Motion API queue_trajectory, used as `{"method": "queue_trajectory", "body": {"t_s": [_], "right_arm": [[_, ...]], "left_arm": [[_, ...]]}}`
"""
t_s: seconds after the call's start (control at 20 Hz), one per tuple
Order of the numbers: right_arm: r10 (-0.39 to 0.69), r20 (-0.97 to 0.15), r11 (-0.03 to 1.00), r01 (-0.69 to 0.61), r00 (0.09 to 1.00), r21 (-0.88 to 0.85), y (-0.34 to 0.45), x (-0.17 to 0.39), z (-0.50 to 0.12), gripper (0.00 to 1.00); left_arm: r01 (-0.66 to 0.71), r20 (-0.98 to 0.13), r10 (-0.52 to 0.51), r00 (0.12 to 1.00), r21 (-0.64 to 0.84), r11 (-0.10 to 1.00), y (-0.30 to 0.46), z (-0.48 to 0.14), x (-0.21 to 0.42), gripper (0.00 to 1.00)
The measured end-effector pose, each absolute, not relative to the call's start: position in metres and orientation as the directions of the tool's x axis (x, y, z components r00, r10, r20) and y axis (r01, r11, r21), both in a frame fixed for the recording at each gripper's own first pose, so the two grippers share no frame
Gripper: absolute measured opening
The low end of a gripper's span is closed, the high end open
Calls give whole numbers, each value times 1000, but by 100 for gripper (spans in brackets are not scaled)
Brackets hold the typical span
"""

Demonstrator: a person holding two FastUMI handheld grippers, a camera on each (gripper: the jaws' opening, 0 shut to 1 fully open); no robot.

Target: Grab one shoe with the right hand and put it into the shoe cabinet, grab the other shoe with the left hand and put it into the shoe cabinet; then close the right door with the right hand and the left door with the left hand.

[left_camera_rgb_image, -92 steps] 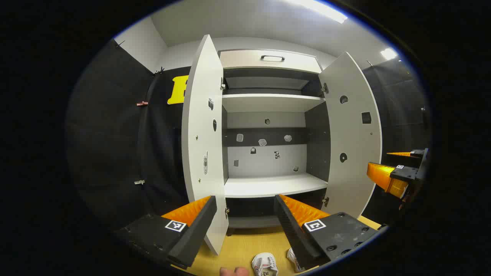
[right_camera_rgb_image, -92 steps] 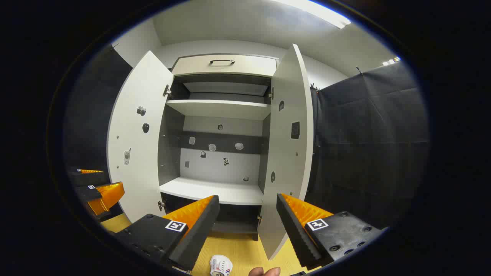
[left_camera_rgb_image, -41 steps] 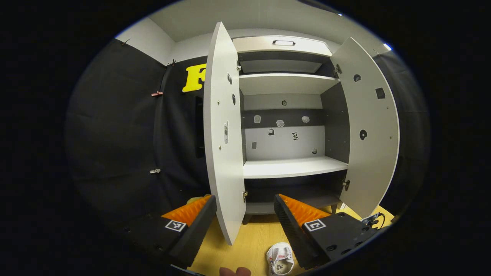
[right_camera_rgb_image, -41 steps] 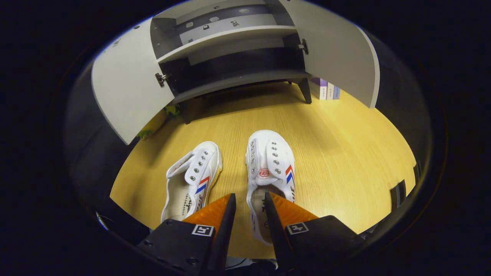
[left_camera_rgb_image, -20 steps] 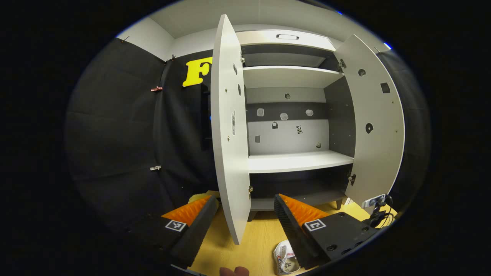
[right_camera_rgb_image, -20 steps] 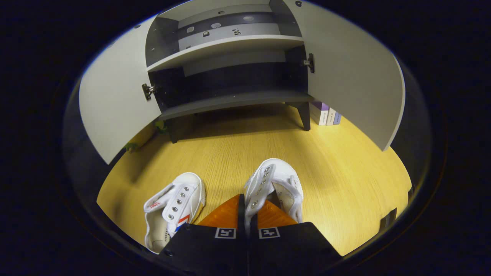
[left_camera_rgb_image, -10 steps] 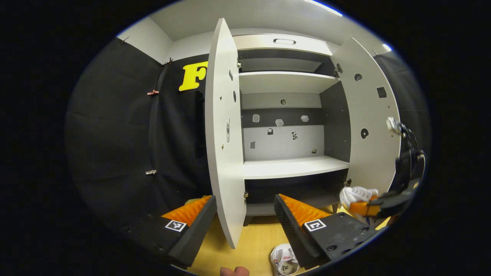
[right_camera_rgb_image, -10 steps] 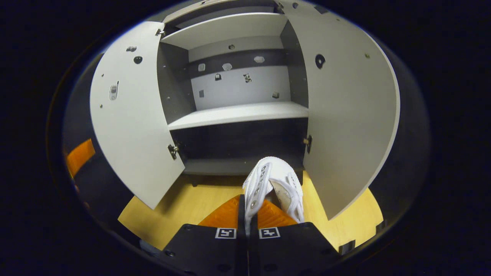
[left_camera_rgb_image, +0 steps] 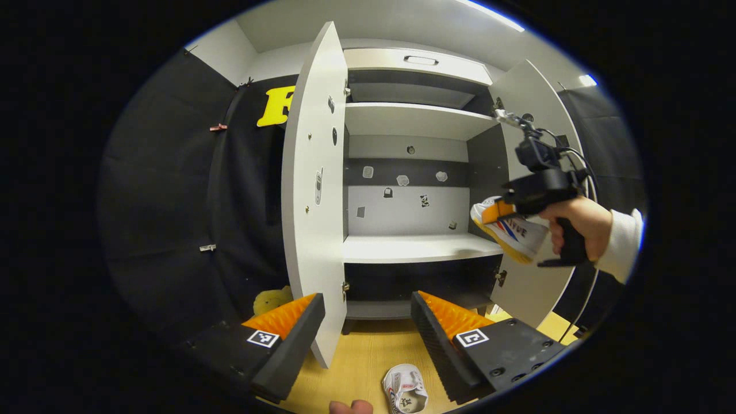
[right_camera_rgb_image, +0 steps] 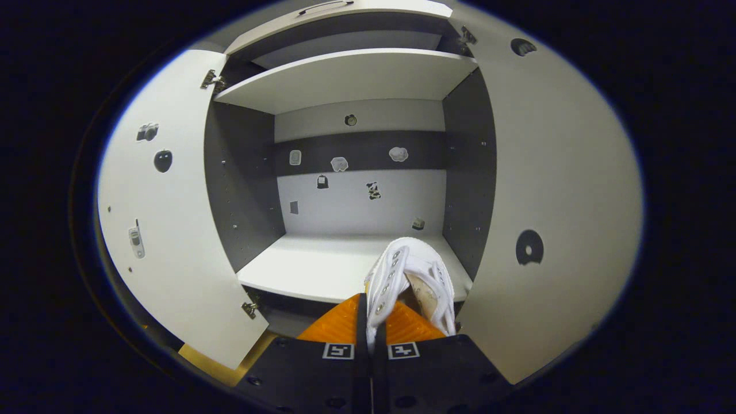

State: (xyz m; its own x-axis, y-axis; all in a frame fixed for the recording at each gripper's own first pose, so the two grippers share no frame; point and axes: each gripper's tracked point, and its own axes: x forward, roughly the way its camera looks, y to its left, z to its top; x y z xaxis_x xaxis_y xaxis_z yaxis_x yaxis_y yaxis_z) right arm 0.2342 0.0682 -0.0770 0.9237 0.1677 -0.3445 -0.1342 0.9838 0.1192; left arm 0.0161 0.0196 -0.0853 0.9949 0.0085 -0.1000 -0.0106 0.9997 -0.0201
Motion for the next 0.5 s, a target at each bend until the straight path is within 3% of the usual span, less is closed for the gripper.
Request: {"method": "queue_trajectory", "body": {"t_s": [0.5], "right_arm": [[112,-450,988,-146,886,-42,74,391,-124,6]], "left_arm": [[-41,-115,38,993,-32,999,28,-90,17,95]]}}
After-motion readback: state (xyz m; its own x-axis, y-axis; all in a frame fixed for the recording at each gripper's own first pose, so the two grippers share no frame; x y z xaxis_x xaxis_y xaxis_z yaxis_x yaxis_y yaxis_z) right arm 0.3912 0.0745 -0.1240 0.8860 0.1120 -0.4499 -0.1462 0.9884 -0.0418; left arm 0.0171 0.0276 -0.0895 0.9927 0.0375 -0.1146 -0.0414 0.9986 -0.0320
